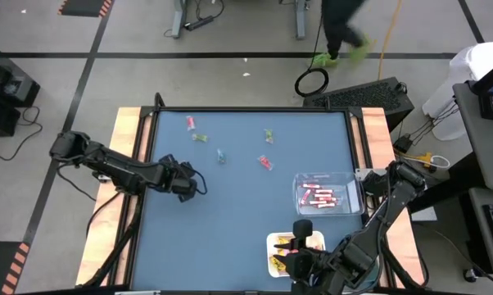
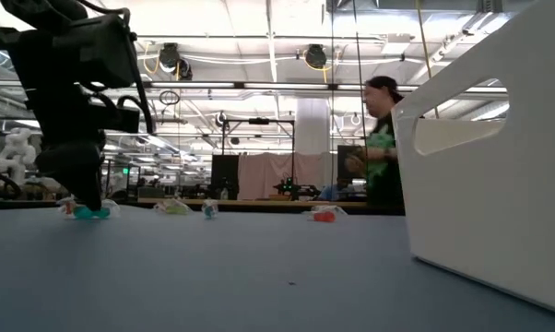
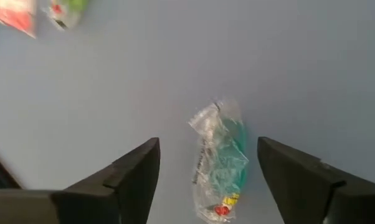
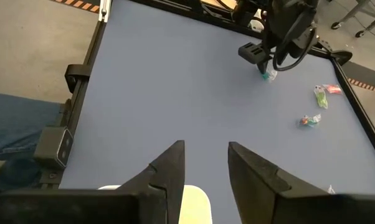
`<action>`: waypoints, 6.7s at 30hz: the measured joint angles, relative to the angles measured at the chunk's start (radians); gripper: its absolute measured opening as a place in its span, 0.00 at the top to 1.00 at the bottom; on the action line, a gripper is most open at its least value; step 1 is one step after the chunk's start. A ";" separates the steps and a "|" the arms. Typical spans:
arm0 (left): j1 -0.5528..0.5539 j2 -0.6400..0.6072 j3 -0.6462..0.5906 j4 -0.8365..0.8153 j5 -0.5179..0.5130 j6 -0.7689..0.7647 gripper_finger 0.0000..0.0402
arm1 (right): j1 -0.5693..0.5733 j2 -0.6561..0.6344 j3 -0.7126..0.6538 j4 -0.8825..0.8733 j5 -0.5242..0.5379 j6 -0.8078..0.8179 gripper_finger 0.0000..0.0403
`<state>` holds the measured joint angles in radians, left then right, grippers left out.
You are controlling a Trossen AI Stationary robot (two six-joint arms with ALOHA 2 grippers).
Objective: Sort candy
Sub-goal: Put the blue gummy into the blue bin
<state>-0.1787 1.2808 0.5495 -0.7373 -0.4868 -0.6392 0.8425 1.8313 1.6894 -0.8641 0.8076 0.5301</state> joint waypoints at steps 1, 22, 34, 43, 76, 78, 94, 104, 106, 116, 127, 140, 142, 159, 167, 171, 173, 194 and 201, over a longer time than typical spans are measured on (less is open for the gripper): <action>0.004 0.005 0.000 0.002 0.018 0.000 0.32 | 0.000 0.000 0.000 0.000 0.000 0.000 0.72; 0.021 0.074 0.000 0.111 0.067 -0.003 0.74 | 0.004 0.000 0.000 0.015 -0.002 -0.007 0.72; -0.011 0.072 0.052 0.190 0.137 0.028 0.97 | -0.042 0.047 0.000 0.033 0.003 0.101 0.72; -0.113 0.072 0.206 0.398 0.225 0.227 0.98 | -0.169 0.188 0.000 0.137 0.003 0.122 0.72; -0.424 0.074 0.312 0.909 0.221 0.705 0.98 | -0.279 0.243 0.000 0.656 -0.032 -0.295 0.57; -0.426 0.074 0.312 0.909 0.221 0.705 0.98 | -0.277 0.243 0.000 0.683 -0.051 -0.315 0.58; -0.426 0.075 0.312 0.911 0.219 0.700 0.95 | -0.278 0.241 0.000 0.707 -0.078 -0.359 0.89; -0.431 0.075 0.311 0.949 0.195 0.699 0.54 | -0.267 0.224 0.000 0.587 -0.163 -0.308 0.92; -0.433 0.075 0.311 0.945 0.178 0.699 0.46 | -0.262 0.203 0.000 0.499 -0.190 -0.251 0.92; -0.429 0.075 0.311 0.855 -0.039 0.669 0.36 | -0.209 0.033 0.000 -0.186 -0.635 0.287 0.92; -0.366 0.075 0.311 0.711 -0.094 0.569 0.36 | -0.012 -0.058 -0.004 -0.711 -0.757 0.641 0.92; -0.330 0.144 0.311 0.706 -0.094 0.566 0.36 | 0.199 -0.049 -0.223 -0.695 -1.070 0.947 0.92; -0.323 0.156 0.311 0.706 -0.094 0.565 0.36 | 0.209 -0.049 -0.268 -0.678 -1.115 0.950 0.92; -0.305 0.170 0.311 0.706 -0.094 0.541 0.36 | 0.213 -0.048 -0.338 -0.638 -1.145 0.969 0.66; -0.292 0.170 0.311 0.688 -0.098 0.562 0.36 | 0.209 -0.074 -0.296 -0.651 -1.100 0.980 0.54; -0.256 0.170 0.311 0.648 -0.153 0.576 0.36 | 0.204 -0.085 -0.185 -0.687 -0.896 1.057 0.54; -0.223 0.170 0.311 0.622 -0.172 0.574 0.36 | 0.204 -0.085 -0.120 -0.707 -0.743 1.084 0.55; 0.089 0.170 0.161 0.516 -0.172 0.166 0.36 | 0.076 -0.062 0.008 -0.550 0.184 0.814 0.60; 0.153 0.196 0.148 0.512 -0.231 -0.037 0.36 | 0.035 -0.026 0.007 -0.425 0.182 0.686 0.60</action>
<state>-0.0261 1.4769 0.6975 -0.2248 -0.7179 -0.6761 0.8770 1.8054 1.6966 -1.2894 0.9895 1.2159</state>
